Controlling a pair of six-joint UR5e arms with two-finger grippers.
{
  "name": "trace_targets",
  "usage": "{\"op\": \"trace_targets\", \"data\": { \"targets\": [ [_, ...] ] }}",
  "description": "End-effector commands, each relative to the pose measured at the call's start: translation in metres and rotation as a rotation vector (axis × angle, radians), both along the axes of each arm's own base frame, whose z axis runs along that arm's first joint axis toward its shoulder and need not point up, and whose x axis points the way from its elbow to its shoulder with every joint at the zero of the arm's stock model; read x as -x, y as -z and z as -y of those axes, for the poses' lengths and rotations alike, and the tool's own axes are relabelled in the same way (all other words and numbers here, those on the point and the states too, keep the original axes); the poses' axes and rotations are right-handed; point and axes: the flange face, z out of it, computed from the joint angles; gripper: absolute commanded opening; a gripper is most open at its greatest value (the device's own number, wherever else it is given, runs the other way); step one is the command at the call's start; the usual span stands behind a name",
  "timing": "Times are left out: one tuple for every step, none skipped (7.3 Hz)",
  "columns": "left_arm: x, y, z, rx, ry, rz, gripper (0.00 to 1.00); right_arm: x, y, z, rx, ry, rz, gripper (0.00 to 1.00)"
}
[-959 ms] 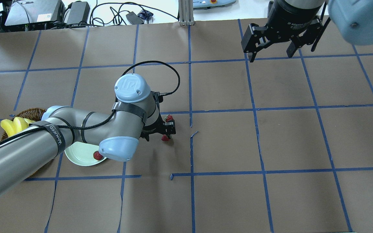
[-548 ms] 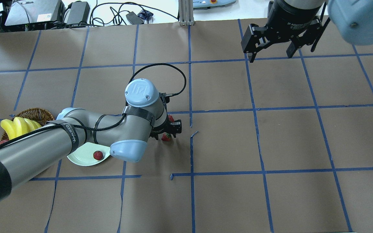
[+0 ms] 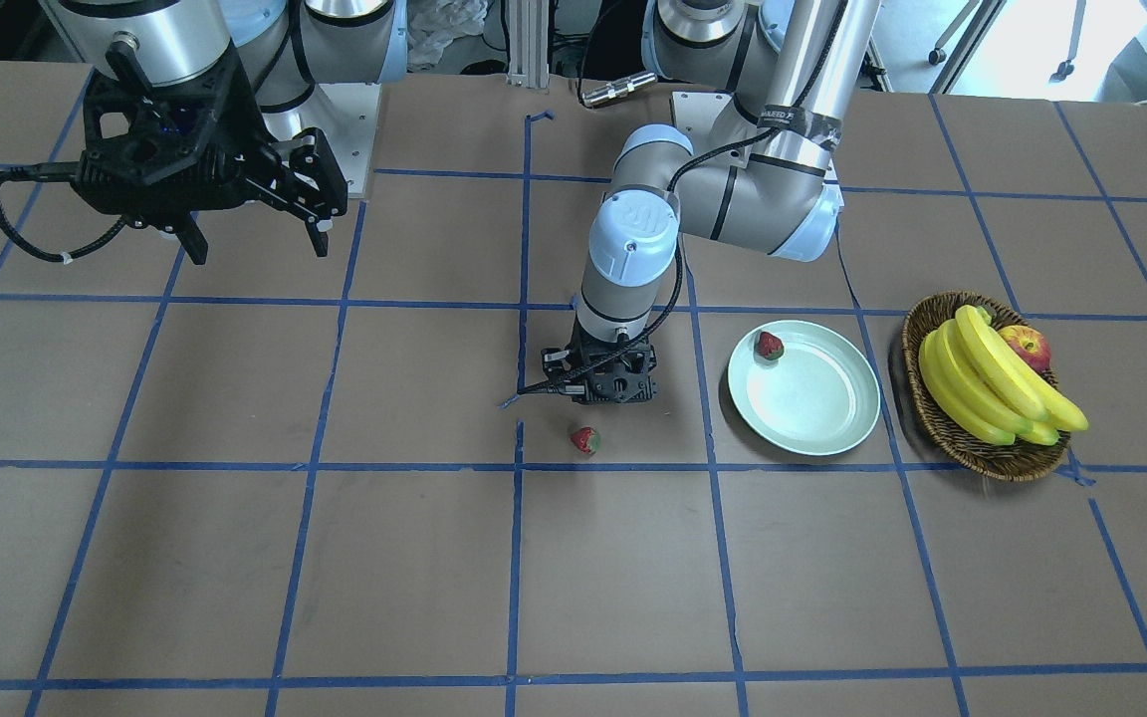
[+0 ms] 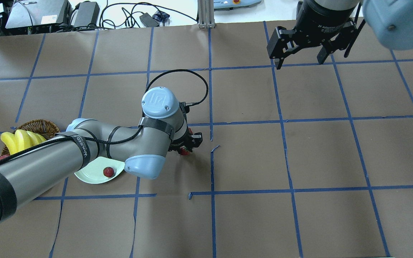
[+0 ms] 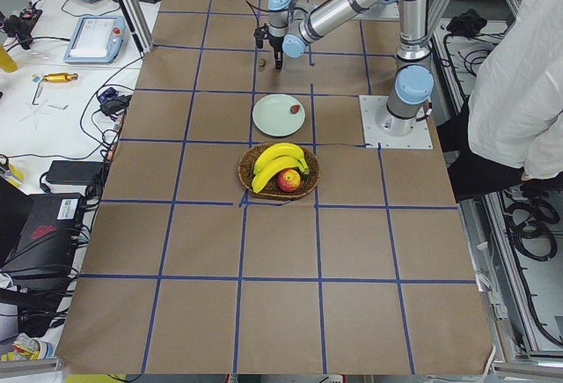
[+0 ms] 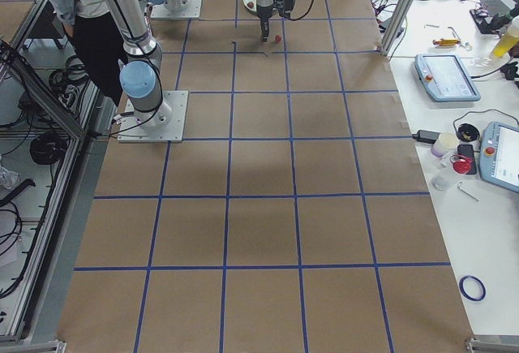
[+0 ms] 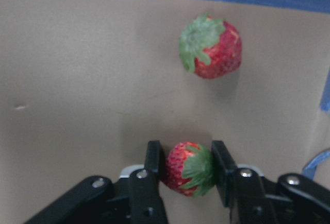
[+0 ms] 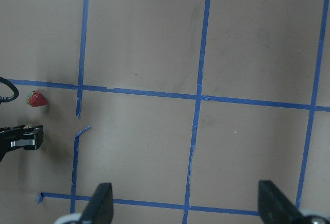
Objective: Collect all strawberries into plate
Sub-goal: 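Lower the strawberry onto the plate and release it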
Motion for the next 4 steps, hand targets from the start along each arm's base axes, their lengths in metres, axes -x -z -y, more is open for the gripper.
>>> {"op": "trace_targets", "data": {
  "targets": [
    [-0.020,-0.034,0.019,-0.016,0.049,0.112,0.12,0.000,-0.001,0.000,0.003,0.000,0.000,1.00],
    [-0.051,-0.048,0.026,-0.101,0.078,0.174,0.12,0.000,-0.001,0.000,0.003,0.000,0.000,1.00],
    [-0.097,-0.058,0.030,-0.143,0.089,0.246,0.12,0.001,0.000,0.001,0.002,0.002,0.000,1.00],
    [-0.147,-0.056,0.037,-0.181,0.129,0.260,0.12,0.001,-0.001,0.001,0.003,0.002,0.000,1.00]
  ]
}}
